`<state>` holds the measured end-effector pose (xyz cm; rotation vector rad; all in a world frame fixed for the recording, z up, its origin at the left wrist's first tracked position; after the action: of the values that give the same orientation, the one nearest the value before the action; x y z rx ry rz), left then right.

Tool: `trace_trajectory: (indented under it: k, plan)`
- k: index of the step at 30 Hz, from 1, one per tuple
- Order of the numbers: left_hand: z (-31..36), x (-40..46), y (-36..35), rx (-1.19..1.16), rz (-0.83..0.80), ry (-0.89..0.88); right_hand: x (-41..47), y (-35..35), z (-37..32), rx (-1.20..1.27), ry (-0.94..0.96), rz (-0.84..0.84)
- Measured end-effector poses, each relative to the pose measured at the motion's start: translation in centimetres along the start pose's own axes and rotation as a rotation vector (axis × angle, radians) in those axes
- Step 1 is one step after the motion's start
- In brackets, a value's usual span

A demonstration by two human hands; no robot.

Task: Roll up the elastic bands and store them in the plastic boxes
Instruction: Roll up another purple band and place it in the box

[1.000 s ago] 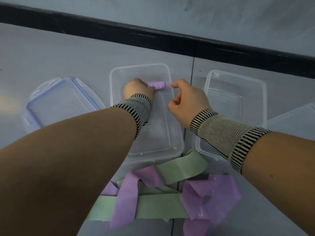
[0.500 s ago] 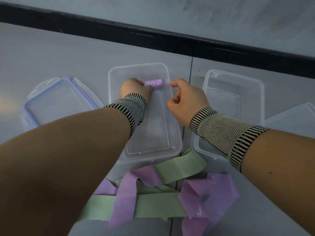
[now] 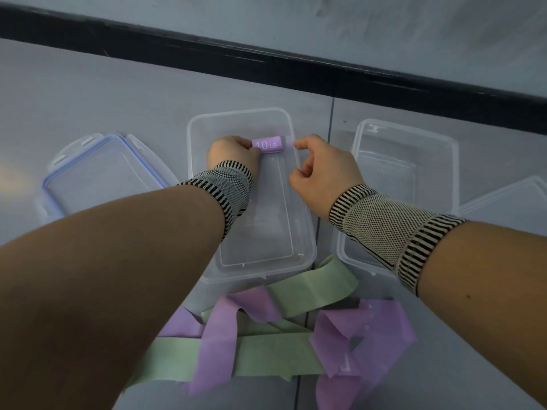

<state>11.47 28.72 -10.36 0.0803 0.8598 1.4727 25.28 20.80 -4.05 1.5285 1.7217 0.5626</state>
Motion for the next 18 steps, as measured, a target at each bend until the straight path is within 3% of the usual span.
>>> trace_trajectory:
  k: [18]
  plan:
    - [-0.45,-0.70,0.53,-0.007,0.040,0.023,-0.22,0.32,-0.08,-0.046,-0.012,0.040]
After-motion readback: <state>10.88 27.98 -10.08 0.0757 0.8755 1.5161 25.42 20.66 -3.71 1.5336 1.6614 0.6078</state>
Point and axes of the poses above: each hand's wrist, its own x-axis towards the middle knuckle, its own y-axis out of the back of the hand, z = x × y, the point moved 3 cm from there along x, towards the middle knuckle, and after that the axes turned 7 degrees about -z, right-handed, at the moved point
